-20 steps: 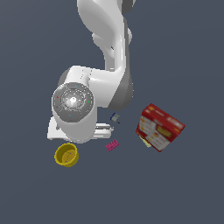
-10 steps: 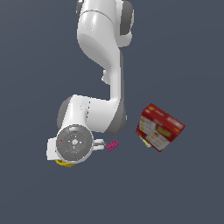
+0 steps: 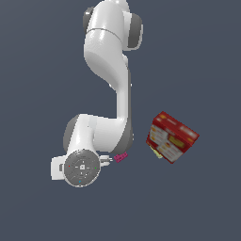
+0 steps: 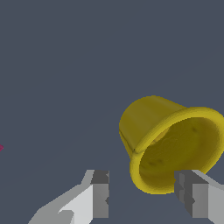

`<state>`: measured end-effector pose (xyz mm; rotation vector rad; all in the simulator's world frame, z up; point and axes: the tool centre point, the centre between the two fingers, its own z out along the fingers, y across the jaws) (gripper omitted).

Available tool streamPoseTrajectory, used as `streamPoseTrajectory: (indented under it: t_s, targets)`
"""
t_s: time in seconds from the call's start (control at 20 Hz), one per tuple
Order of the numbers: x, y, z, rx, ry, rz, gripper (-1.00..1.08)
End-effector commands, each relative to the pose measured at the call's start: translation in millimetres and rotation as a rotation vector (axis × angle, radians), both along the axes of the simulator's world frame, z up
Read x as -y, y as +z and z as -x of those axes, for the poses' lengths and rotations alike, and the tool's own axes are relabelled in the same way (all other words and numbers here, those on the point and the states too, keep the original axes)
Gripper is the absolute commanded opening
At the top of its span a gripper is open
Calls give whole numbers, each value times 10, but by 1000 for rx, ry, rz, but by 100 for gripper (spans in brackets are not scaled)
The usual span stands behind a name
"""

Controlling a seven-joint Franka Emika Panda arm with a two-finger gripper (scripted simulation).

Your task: Pick up a designated object from a clutter of objects.

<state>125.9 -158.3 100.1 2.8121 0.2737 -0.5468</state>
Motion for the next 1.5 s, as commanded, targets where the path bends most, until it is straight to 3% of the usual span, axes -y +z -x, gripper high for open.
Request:
streamPoseTrajectory:
  t_s: [0.0,0.7,0.75,1.45]
  targets:
    - [10,-11,-6,-2,2,2,28]
    - [93,-279,104,-2,3,1,28]
    - [93,-279,104,-2,3,1,-100]
    - [83,-239,114,-1,2,2,-100]
